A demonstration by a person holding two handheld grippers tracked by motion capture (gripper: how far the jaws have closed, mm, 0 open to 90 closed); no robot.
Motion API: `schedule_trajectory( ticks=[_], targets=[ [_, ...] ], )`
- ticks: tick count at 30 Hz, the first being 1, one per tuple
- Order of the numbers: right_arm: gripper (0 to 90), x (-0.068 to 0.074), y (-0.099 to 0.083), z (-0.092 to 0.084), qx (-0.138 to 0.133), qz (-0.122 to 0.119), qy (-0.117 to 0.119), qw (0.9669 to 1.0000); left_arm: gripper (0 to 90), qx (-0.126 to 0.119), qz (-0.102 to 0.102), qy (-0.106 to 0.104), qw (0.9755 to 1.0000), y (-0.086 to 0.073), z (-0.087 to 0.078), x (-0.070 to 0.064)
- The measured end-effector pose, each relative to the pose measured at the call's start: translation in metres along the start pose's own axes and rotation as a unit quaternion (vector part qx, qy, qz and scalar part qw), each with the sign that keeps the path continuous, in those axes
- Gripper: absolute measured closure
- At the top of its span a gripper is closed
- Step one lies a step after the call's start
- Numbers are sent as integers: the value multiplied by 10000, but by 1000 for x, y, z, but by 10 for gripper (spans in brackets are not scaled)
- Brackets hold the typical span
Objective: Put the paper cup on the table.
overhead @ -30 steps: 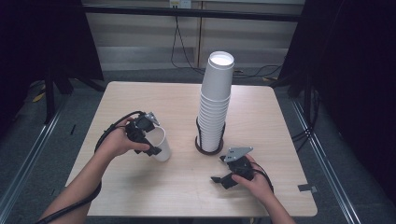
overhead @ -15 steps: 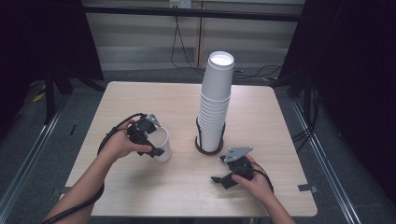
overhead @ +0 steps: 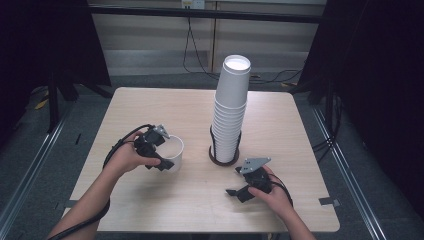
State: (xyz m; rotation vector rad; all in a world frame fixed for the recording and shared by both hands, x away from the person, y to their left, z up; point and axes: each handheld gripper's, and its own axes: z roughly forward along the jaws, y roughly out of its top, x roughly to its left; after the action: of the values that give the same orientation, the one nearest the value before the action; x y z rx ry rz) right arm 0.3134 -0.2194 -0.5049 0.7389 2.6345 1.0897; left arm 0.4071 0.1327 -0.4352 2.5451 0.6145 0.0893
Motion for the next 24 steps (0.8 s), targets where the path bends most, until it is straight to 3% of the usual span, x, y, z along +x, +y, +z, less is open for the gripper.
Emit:
schedule_trajectory(
  ticks=[6,10,14,18,19,24],
  targets=[
    [108,0,0,0,-2,7,0,10000,66,-165,-101,20,9998,-8,-3,0],
    [109,0,0,0,-4,6,-7,10000,72,-235,-52,54,9997,-14,-5,2],
    [109,0,0,0,-4,6,-2,10000,72,-384,-169,29,9991,-21,-6,3],
    [109,0,0,0,-4,5,-3,10000,74,-386,-134,33,9992,-27,-5,4],
    [110,0,0,0,-2,0,-5,10000,75,-453,-226,37,9987,-29,-4,3],
    [110,0,0,0,-3,1,-6,10000,81,-539,-292,50,9981,-39,-3,2]
  ],
)
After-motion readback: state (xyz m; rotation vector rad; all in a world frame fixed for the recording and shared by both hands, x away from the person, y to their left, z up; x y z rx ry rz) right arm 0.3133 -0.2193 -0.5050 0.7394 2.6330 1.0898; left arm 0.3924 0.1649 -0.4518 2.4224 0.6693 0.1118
